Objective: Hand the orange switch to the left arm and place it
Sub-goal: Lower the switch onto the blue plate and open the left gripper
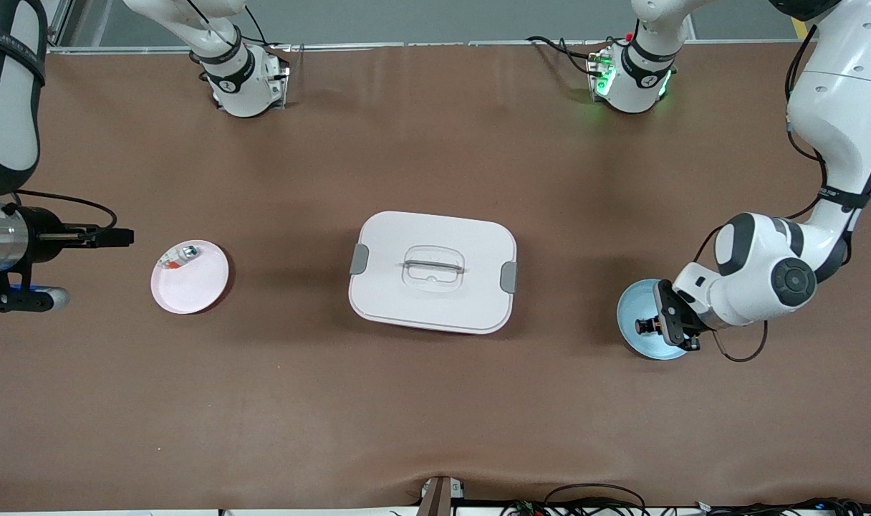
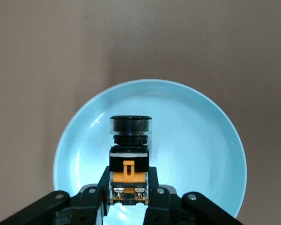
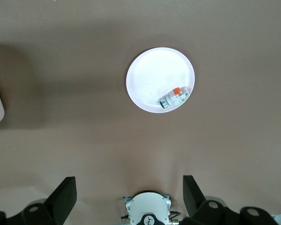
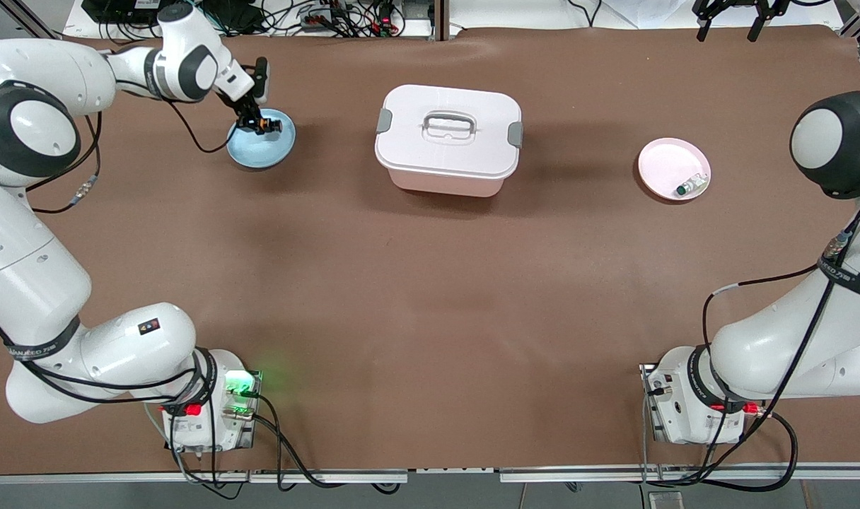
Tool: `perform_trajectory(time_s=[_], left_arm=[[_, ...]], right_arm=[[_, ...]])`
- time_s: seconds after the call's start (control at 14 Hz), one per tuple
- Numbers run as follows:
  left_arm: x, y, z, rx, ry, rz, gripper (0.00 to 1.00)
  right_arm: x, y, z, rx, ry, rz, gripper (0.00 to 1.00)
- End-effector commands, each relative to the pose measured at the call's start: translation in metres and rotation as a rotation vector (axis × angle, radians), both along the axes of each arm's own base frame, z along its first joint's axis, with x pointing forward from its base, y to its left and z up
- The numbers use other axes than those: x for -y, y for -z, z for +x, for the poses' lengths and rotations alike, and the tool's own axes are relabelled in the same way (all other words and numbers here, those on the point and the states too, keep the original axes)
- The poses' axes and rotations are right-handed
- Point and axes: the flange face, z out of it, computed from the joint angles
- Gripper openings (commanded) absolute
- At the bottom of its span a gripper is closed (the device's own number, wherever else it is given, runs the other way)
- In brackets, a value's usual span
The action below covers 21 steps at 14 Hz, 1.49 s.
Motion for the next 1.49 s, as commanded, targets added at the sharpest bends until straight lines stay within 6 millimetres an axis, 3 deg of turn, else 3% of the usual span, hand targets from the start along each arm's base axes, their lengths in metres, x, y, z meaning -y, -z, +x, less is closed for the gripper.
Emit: perform_trajectory(time_s=[0.0, 0.64, 0.71, 0.78, 0.85, 1.14, 1.42], left_arm=[[-0.003, -0.003, -0.005, 0.032, 0.068, 0.043, 0.00], [-0.016, 0.009, -0.009, 0.022, 0.143, 0.047, 0.00], [-0.016, 0.010, -0.009, 0.021, 0.143, 0.046, 0.12], [-0.017, 0.009, -0.009, 0.022, 0.142, 0.046, 0.73], [-0.016, 0.009, -0.009, 0.019, 0.123, 0.044, 1.00], [-0.023, -0.012, -0.001, 0.048, 0.016, 0.050, 1.00], [-0.045, -0.079, 0.023, 0.029, -0.272, 0.065, 1.00]], right_arm=[[-0.006, -0.009, -0.016, 0.031, -0.012, 0.008, 1.00], [-0.002, -0.014, -0.036, 0.103, 0.003, 0.014, 1.00], [0.003, -0.017, -0.037, 0.108, 0.009, 0.010, 1.00], [0.007, -0.018, -0.037, 0.111, 0.014, 0.004, 1.00], [0.011, -0.019, -0.036, 0.116, 0.017, 0.003, 1.00], [0.000, -0.024, -0.033, 0.151, 0.002, -0.011, 1.00], [0.010, -0.026, -0.031, 0.159, 0.041, -0.020, 1.00]])
